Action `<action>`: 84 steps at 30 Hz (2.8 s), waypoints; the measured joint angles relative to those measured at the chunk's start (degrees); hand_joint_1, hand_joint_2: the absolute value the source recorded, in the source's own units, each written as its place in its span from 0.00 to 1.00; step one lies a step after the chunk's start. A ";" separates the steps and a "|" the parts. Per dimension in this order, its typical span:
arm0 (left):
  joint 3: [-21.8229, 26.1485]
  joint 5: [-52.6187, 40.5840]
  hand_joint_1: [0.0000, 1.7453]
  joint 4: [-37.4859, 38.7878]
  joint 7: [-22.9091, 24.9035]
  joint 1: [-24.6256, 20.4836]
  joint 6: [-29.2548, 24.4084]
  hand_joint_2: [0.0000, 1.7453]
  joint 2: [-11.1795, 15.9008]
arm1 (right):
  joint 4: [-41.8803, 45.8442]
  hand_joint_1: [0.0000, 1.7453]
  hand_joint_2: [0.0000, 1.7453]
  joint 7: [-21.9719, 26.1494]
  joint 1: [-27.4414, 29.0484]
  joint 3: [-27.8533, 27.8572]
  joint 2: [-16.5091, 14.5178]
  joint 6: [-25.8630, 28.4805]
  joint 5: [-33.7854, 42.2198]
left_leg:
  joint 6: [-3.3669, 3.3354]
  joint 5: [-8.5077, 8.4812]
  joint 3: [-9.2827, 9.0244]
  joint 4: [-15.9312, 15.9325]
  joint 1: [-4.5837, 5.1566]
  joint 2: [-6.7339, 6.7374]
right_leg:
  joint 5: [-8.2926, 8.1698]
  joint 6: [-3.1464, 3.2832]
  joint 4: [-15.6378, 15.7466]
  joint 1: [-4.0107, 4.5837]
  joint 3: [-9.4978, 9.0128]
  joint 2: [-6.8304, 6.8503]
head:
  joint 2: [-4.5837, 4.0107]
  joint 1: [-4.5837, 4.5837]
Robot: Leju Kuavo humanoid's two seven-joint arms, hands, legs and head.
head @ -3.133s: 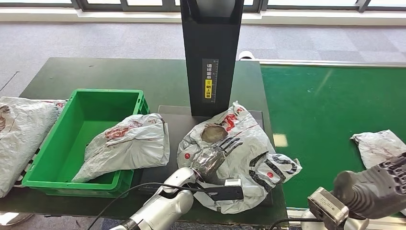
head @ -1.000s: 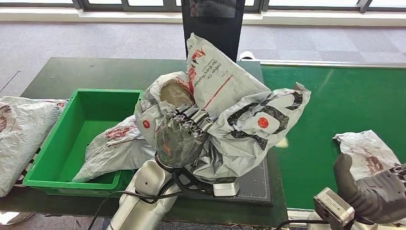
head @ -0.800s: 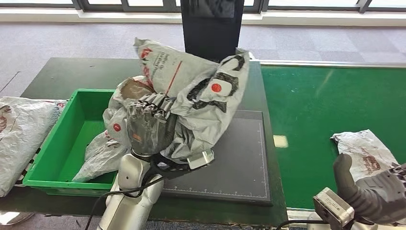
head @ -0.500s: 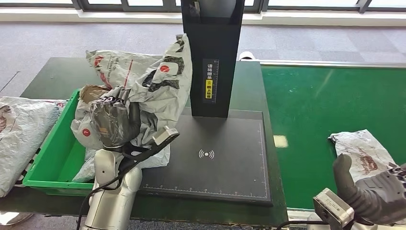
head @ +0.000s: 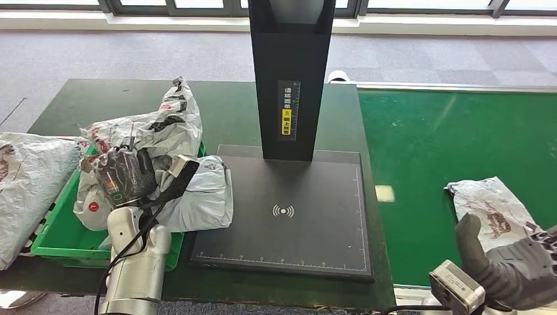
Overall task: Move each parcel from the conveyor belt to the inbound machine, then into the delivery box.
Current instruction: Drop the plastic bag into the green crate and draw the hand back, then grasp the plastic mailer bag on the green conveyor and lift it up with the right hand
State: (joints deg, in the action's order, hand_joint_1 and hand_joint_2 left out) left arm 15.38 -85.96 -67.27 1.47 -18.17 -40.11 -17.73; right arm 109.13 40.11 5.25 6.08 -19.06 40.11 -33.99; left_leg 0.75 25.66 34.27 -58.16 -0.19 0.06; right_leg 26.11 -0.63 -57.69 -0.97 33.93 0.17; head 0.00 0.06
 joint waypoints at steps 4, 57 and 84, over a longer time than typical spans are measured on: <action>1.57 -0.38 0.00 2.17 1.16 -0.19 0.00 1.00 0.13 | 0.00 0.00 1.00 0.01 0.54 0.00 -0.03 0.00 0.32 | 0.00 0.01 0.01 0.00 0.01 0.00 | 0.00 0.00 0.00 -0.01 0.00 0.00 | 0.00 -0.01; -4.07 61.11 0.00 -28.24 -39.27 7.83 5.48 1.00 -1.66 | -13.49 0.00 1.00 -5.52 -0.01 8.71 -0.17 0.00 -15.35 | -0.03 0.02 -0.02 -0.01 0.01 -0.12 | 0.05 0.03 0.03 -0.01 -0.09 0.24 | 0.00 -0.02; -31.86 81.83 0.00 -18.46 -39.65 12.34 60.54 1.00 0.30 | -42.36 0.00 1.00 -22.60 -12.55 34.50 1.16 -0.03 -43.86 | -0.07 0.06 0.02 -0.02 0.03 -0.16 | 0.09 -0.03 0.05 -0.03 -0.09 0.26 | 0.00 -0.02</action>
State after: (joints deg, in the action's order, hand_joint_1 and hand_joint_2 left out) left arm -16.48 -4.13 -85.73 -38.18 -5.83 20.43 -17.43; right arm 66.77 17.51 -7.30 40.57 -17.90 40.08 -77.85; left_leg 0.68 25.72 34.30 -58.18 -0.16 -0.10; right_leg 26.20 -0.65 -57.64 -1.00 33.85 0.43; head 0.00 0.04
